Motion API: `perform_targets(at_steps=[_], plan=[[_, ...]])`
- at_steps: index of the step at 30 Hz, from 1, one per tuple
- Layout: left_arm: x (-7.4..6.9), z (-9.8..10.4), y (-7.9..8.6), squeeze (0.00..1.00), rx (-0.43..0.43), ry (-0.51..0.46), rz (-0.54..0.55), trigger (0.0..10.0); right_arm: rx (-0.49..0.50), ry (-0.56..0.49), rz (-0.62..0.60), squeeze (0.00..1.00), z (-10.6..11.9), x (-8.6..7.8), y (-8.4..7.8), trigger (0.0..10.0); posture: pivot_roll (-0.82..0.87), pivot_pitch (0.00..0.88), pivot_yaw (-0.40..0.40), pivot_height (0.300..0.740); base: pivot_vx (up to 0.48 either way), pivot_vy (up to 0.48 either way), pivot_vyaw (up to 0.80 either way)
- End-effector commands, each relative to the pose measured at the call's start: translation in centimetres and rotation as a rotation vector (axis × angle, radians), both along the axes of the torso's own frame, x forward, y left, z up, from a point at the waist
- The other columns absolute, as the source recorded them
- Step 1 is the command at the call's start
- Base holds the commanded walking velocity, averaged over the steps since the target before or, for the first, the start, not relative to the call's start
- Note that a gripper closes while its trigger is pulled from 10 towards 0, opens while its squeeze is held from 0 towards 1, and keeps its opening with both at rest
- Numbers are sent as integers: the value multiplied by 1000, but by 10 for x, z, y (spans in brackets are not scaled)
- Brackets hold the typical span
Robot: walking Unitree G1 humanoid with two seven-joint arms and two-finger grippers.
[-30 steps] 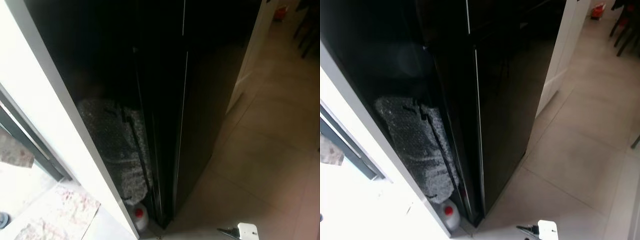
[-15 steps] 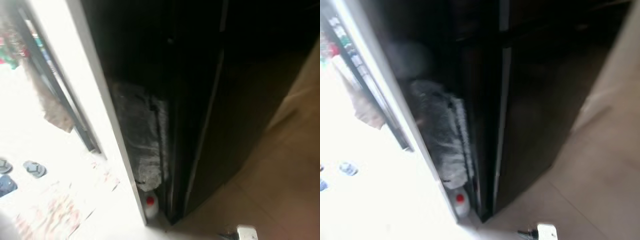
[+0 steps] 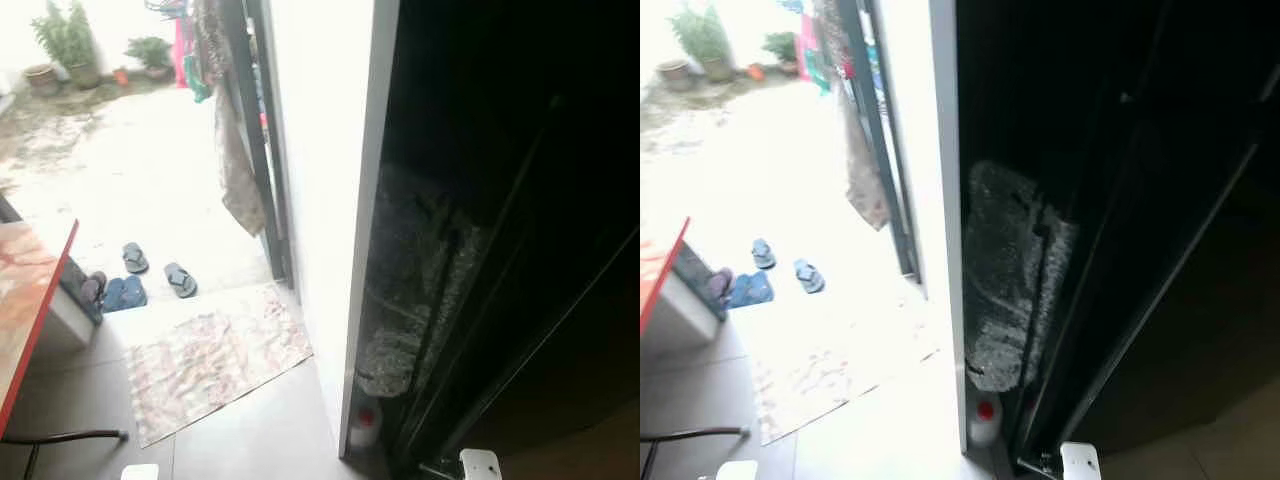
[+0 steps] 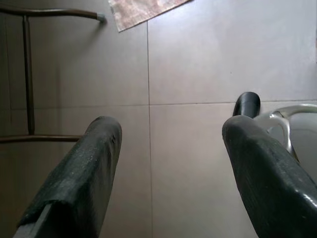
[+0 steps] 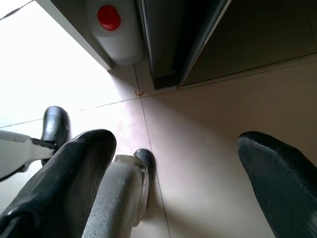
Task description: Restocking fridge
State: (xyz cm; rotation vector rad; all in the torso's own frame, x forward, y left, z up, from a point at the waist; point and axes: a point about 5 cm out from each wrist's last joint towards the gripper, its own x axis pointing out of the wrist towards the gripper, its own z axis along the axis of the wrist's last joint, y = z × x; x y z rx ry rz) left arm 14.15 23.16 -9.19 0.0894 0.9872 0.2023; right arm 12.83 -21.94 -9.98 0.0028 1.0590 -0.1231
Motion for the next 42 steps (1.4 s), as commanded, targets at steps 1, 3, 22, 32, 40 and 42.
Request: perform_targets(at_steps=[1, 3, 22, 32, 40, 42], plan=[[-10, -3, 6, 0, 26, 53, -1, 10000, 12, 1, 1, 0, -1, 1, 4, 10000, -32, 46, 31, 740, 0, 0, 800], [-10, -3, 5, 0, 26, 53, -2, 10000, 12, 2, 2, 0, -1, 0, 4, 10000, -32, 46, 31, 740, 0, 0, 800], [-38, -4, 29, 0, 39, 87, 16, 10000, 38, 8, -18, 0, -2, -1, 7, 10000, -28, 49, 30, 740, 0, 0, 148], [-14, -8, -10, 0, 2, 60, -5, 10000, 42, 14, -14, 0, -2, -1, 7, 10000, -28, 45, 28, 740, 0, 0, 0], [-20, -8, -2, 0, 12, 66, 4, 10000, 50, 10, -12, 0, -2, 0, 8, 10000, -25, 39, 30, 740, 0, 0, 0], [-22, -8, -1, 0, 13, 68, 10, 10000, 50, 12, -7, 0, -2, 0, 8, 10000, -23, 37, 30, 740, -240, 0, 0]])
